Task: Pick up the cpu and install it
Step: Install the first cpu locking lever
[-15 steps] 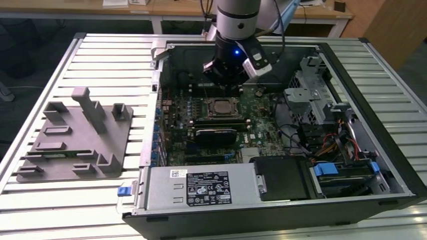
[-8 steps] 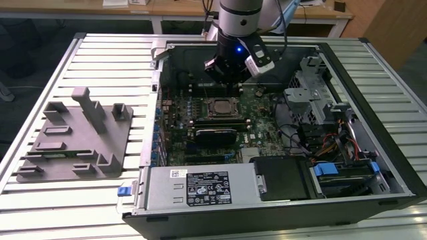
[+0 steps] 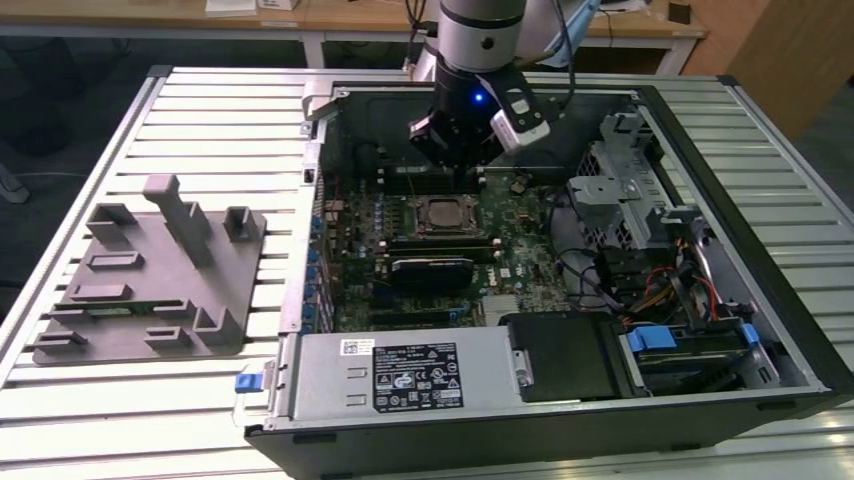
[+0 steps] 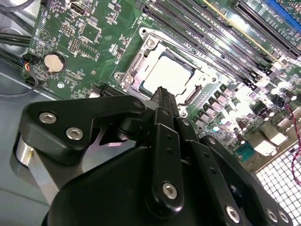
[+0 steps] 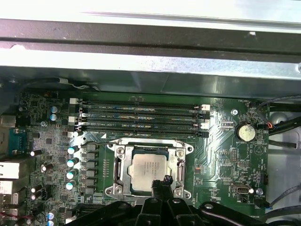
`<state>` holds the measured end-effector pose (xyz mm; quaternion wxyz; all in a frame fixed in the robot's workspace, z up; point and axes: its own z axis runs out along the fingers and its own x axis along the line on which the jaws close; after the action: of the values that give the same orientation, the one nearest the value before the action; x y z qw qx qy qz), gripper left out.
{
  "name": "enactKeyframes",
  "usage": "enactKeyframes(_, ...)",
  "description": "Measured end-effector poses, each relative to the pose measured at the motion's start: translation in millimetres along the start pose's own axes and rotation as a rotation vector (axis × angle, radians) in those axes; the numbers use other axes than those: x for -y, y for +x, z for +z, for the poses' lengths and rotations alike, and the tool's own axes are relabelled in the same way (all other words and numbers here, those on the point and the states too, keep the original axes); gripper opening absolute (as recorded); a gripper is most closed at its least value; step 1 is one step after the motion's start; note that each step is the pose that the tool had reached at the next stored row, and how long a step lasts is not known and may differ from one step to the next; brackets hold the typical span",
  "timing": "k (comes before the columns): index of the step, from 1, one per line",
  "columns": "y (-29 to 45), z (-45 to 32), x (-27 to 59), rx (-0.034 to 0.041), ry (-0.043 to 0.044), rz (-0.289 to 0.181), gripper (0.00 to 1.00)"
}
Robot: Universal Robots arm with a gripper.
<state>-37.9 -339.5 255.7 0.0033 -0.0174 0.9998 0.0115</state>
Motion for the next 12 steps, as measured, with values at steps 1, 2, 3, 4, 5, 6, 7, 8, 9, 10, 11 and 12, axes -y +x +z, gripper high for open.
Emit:
enactKeyframes(1,0.0,-0.1,0.0,0.0,0.0,0.0,0.11)
enactKeyframes(2,0.0,-0.1,0.0,0.0,0.0,0.0,0.11)
enactKeyframes(3,0.0,-0.1,0.0,0.0,0.0,0.0,0.11)
enactKeyframes(4,0.0,-0.2,0.0,0.0,0.0,0.0,0.11)
enactKeyframes(5,0.1,-0.2,0.0,0.0,0.0001,0.0,0.11)
enactKeyframes(6,0.5,-0.2,0.0,-0.0001,0.0002,0.0,0.11)
enactKeyframes(7,1.8,-0.3,0.0,-0.0002,0.0003,0.0,0.11)
enactKeyframes(8,3.8,-0.3,-0.1,-0.0001,0.0002,0.0,0.11)
enactKeyframes(9,6.0,-0.2,-0.2,-0.0001,0.0001,0.0,0.11)
enactKeyframes(10,8.4,-0.2,-0.3,0.0,0.0001,0.0,0.11)
enactKeyframes(11,11.3,-0.3,-0.4,0.0,0.0001,0.0,0.11)
enactKeyframes(12,15.3,-0.3,-0.5,0.0001,0.0001,0.0,0.11)
